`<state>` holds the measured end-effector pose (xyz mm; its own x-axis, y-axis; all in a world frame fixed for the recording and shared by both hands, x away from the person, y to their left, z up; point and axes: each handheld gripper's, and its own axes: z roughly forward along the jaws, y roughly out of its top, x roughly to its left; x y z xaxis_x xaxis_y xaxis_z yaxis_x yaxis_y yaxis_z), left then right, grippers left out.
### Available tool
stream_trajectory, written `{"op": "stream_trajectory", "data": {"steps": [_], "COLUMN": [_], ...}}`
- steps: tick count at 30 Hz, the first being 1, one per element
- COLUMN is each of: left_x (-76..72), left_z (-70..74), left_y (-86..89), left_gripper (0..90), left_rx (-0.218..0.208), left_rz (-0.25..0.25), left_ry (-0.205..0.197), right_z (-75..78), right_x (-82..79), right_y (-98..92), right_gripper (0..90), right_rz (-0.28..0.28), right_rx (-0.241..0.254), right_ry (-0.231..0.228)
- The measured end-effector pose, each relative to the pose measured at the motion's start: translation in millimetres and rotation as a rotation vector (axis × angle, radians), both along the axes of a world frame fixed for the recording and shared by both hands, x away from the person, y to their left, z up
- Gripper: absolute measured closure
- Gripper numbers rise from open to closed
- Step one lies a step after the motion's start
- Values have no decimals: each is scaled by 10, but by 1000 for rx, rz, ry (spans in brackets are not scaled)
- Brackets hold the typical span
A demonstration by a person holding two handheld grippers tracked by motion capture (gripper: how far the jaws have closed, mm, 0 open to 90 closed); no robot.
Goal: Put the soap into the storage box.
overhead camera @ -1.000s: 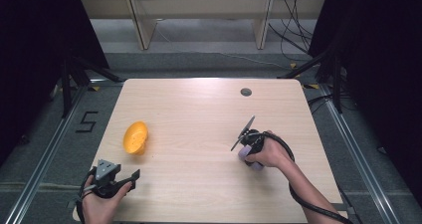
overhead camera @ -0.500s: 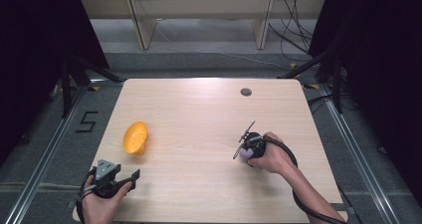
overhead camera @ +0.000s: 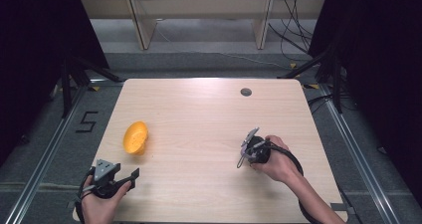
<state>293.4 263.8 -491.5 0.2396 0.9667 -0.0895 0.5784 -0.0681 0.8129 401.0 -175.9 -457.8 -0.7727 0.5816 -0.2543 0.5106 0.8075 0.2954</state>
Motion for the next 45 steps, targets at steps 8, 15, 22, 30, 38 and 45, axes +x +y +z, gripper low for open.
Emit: {"op": "stream_trajectory", "data": {"steps": [8, 15, 22, 30, 38, 45], "left_x": [-3, -7, -5, -5, 19, 120], "left_z": [4, 6, 4, 13, 68, 229], "left_y": [13, -1, -9, -36, -105, -261], "left_gripper": [287, 288, 291, 300, 291, 290], "left_rx": [-5, -11, -19, -46, -101, -128], "left_rz": [-1, 5, -4, -29, -82, -166], "left_ry": [-4, -9, -18, -23, -36, -49], "right_z": [58, 119, 150, 171, 202, 206], "right_x": [-170, -371, -545, -668, -762, -797], "right_y": [-21, -45, -44, -19, 33, 41], "right_gripper": [502, 501, 502, 502, 501, 502], "right_rz": [48, 103, 148, 175, 196, 230], "right_rx": [-1, 61, 84, 85, 86, 79], "right_ry": [-139, -291, -359, -412, -435, -461]}}
